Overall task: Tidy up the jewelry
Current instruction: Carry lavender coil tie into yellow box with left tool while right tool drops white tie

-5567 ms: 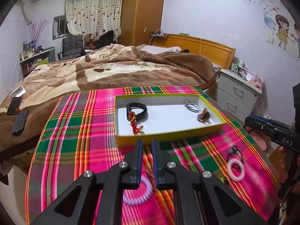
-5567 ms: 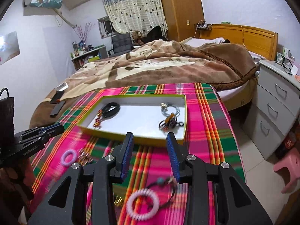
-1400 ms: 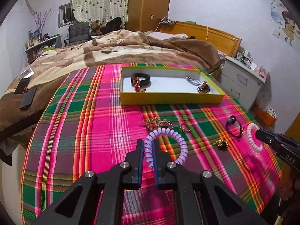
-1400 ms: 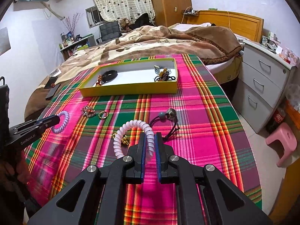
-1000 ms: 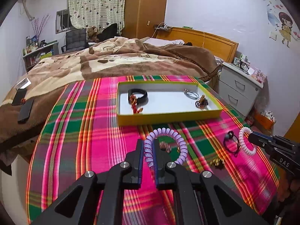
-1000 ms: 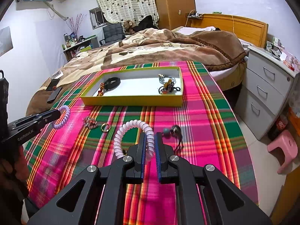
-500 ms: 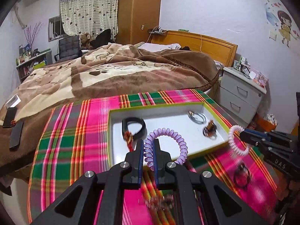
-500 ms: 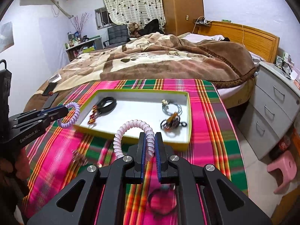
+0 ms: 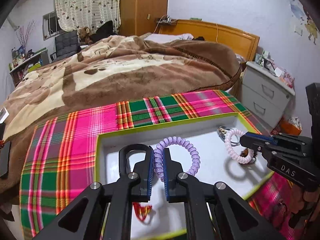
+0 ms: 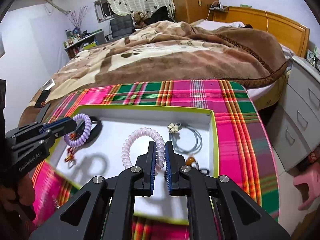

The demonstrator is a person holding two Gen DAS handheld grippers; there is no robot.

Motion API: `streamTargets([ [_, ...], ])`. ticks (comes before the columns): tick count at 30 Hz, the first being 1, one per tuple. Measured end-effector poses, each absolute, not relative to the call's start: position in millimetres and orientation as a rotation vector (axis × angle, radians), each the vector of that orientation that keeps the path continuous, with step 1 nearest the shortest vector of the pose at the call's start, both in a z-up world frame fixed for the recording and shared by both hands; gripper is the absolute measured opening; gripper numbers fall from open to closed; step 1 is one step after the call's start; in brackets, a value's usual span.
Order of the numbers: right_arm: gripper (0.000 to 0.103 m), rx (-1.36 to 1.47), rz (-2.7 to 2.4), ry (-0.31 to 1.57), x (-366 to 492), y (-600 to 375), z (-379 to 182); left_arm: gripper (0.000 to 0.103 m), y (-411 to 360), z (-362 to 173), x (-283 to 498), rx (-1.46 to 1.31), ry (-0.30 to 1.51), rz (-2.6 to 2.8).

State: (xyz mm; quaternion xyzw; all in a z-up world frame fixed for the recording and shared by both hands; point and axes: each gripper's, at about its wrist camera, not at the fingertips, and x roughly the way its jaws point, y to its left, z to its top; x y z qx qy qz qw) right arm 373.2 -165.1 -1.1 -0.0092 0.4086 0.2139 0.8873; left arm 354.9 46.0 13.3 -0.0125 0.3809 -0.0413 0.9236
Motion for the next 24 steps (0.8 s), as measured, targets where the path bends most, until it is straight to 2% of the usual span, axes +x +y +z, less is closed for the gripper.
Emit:
streamTargets([
  [19,0.010,-0.044,0.418,0.911,412.4,-154.3,-26.6,0.009,33.3,-14.6,392.1,-0.003,0.835,-0.078],
  [24,0.018,-0.045,0.413,0.907,411.1,-154.6,-25.9,0.009,31.1,-14.0,392.9,-0.003,0.844,-0.095],
])
